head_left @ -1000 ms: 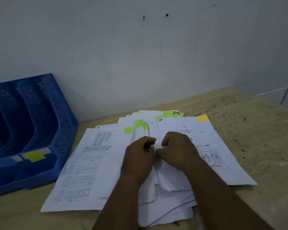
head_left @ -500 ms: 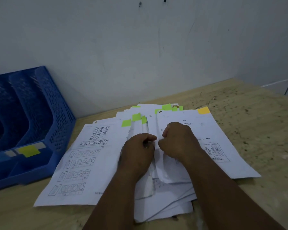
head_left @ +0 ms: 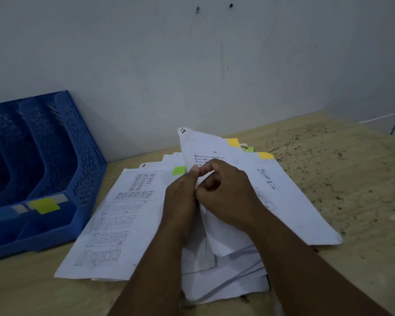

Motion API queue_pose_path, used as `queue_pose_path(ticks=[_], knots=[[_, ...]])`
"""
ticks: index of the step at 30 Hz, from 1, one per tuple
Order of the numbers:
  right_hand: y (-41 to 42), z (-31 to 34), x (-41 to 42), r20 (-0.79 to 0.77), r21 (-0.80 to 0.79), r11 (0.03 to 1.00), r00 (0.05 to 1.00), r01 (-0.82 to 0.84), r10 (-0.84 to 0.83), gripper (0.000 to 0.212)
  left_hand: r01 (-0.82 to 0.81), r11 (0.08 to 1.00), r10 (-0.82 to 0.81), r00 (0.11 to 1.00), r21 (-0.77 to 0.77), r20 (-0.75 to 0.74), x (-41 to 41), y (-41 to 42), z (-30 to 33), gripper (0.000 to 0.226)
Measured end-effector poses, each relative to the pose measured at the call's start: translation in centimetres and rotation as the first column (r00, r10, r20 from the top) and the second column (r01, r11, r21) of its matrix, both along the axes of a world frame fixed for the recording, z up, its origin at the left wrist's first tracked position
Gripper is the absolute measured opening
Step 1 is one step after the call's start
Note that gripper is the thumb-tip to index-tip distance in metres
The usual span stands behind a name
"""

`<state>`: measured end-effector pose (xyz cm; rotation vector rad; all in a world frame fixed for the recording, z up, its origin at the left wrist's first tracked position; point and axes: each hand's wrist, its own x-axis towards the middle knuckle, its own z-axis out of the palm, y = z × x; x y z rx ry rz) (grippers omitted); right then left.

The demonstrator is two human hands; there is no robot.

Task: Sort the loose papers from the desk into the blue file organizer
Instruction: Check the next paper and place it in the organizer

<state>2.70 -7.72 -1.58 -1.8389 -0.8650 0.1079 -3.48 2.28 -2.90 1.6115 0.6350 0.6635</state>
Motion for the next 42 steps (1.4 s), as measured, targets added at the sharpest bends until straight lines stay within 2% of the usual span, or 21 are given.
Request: queue_pose_path(ticks=[4,8,12,16,21,26,30,32,37,42], knots=[[0.4,-0.7,0.5,-0.009,-0.004,1.0,1.0,0.004,-0.004,0.022,-0.059,0.995,0.063,0.997,-0.078,0.052,0.1,0.5,-0.4,0.028],[0.7,-1.3,1.3,0.013,0.032,0.992,0.992,0.123,-0.123,0.02,-0.127,0.99,0.132,0.988,-0.064,0.077,0.3,0.6,-0.5,0.027],[0.7,-1.6,2.1,0.099,-0.012,0.959,0.955,0.283,-0.281,0.022,-0.176,0.979,0.186,0.978,-0.101,0.099,0.2,0.6,0.2,0.029],[0.2,-1.0,2.4,0.011,-0.156,0.909,0.921,0.386,-0.389,0.031,-0.191,0.97,0.213,0.966,-0.151,0.145,0.2,0.7,0.7,0.028],[-0.3,-0.8,3.1,-0.035,-0.181,0.908,0.92,0.378,-0.39,0.035,-0.201,0.969,0.225,0.96,-0.145,0.166,-0.2,0.4,1.1,0.026],[-0.2,-1.7,3.7,-0.057,-0.074,0.905,0.905,0.418,-0.422,0.029,-0.176,0.97,0.204,0.965,-0.165,0.167,-0.8,-0.1,1.8,0.011],[0.0,-2.0,3.5,-0.159,-0.012,0.912,0.9,0.41,-0.407,0.018,-0.165,0.98,0.184,0.966,-0.115,0.182,-1.6,-0.9,2.7,0.01],[-0.1,-1.8,3.3,-0.185,0.014,0.919,0.904,0.394,-0.385,0.015,-0.158,0.985,0.169,0.967,-0.072,0.19,-2.2,-1.2,3.3,0.011],[0.2,-0.7,2.3,-0.172,0.127,0.931,0.932,0.341,-0.318,0.021,-0.076,0.987,0.054,0.986,0.14,0.155,-4.9,0.2,5.3,0.011],[2.6,1.9,-0.1,-0.166,0.257,0.931,0.961,0.258,-0.22,0.024,0.022,0.982,-0.041,0.994,0.186,0.1,-9.3,3.4,6.9,0.013]])
